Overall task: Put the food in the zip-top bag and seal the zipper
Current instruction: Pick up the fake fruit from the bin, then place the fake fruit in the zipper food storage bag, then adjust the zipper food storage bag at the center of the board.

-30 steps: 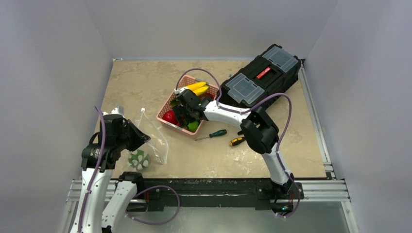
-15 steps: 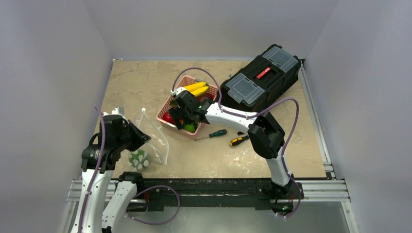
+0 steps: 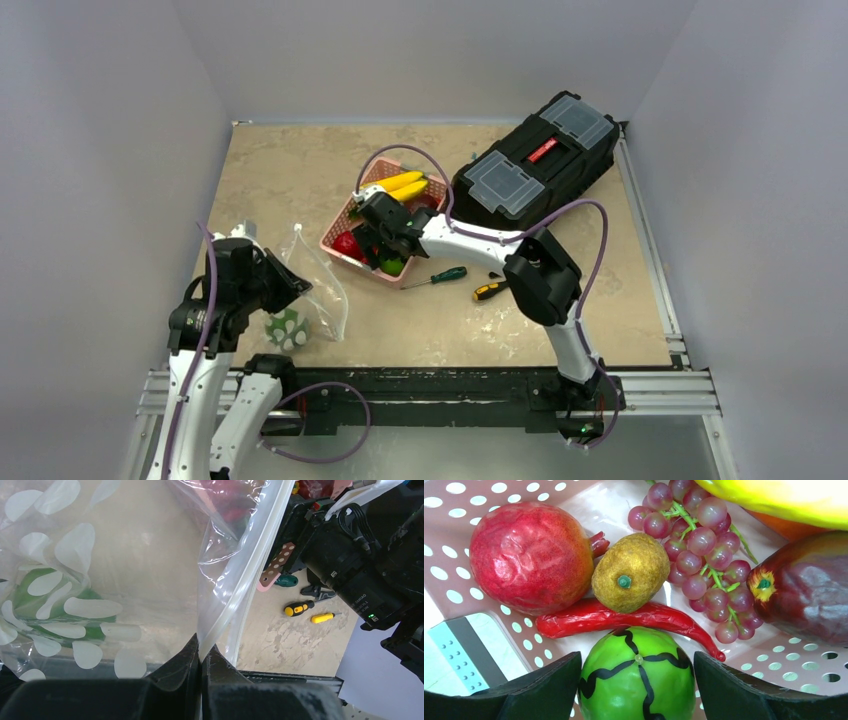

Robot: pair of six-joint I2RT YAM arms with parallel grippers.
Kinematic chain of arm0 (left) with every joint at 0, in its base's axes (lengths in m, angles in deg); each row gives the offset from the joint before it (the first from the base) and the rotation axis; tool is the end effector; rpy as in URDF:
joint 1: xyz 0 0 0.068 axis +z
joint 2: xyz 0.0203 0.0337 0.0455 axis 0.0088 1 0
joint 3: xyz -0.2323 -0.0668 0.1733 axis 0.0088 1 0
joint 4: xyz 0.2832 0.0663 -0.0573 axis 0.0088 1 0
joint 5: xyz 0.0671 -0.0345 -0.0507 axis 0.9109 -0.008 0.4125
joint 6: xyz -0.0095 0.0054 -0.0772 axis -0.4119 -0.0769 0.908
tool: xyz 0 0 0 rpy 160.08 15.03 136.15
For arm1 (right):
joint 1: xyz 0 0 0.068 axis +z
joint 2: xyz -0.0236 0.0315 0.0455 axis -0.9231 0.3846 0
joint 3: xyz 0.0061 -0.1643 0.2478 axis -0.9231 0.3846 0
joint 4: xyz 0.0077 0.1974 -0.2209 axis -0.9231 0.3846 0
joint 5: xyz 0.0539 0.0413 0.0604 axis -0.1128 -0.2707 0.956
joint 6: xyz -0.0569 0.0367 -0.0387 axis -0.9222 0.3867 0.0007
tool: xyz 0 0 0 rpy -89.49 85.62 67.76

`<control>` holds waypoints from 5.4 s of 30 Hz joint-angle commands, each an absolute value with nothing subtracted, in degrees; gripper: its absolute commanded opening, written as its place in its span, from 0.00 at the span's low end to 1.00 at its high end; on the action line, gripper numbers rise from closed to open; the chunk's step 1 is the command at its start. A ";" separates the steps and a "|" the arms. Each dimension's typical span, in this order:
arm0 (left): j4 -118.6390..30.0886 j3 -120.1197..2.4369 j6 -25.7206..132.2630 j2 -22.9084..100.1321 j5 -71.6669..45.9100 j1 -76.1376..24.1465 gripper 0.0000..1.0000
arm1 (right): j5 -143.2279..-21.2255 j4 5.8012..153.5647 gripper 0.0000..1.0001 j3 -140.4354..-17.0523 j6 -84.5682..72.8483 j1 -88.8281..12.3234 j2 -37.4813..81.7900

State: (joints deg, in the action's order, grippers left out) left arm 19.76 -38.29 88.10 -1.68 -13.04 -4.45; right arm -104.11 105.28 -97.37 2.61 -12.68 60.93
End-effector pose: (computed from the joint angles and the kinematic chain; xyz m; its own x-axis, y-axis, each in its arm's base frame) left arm 0.1335 -0.0215 0.3179 -0.6253 -0.6650 -0.4084 -0.3845 0.7179 -0.5804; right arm 0.3195 0.4231 0.1878 -0.6233 -0.4382 -0.6477 -0.5586 0.8291 -0.0235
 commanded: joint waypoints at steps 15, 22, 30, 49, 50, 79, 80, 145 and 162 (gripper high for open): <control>16.19 -34.89 89.12 -1.60 -17.38 -4.51 0.00 | -102.70 100.35 0.20 -96.81 1.86 -12.19 56.29; 14.23 -35.72 88.49 -0.30 -19.08 -4.53 0.00 | -101.48 92.42 0.05 -92.51 2.00 -12.19 47.51; 13.66 -38.35 87.05 -0.29 -20.25 -4.50 0.00 | -89.85 80.86 0.00 -84.03 3.81 -12.19 34.70; 13.07 -39.09 86.54 -2.23 -27.84 -4.51 0.00 | -71.09 55.48 0.00 -72.92 12.44 -6.72 33.53; 13.23 -39.25 86.52 -2.37 -28.04 -4.51 0.00 | -72.69 56.36 0.00 -73.05 11.59 -6.52 33.92; 13.35 -39.70 87.97 -4.74 -28.01 -4.51 0.00 | -81.24 62.65 0.41 -75.18 14.57 -4.89 34.50; 13.44 -39.73 88.14 -5.17 -27.43 -4.52 0.00 | -81.24 62.54 0.40 -74.62 14.57 -4.87 34.05; 10.30 -38.24 85.30 -4.63 -33.01 -4.53 0.00 | -94.69 70.97 0.76 -61.47 12.40 -4.61 21.91; 18.87 -46.99 90.74 -9.18 -20.82 -4.51 0.00 | -90.90 76.15 0.02 -75.11 11.19 -2.73 23.44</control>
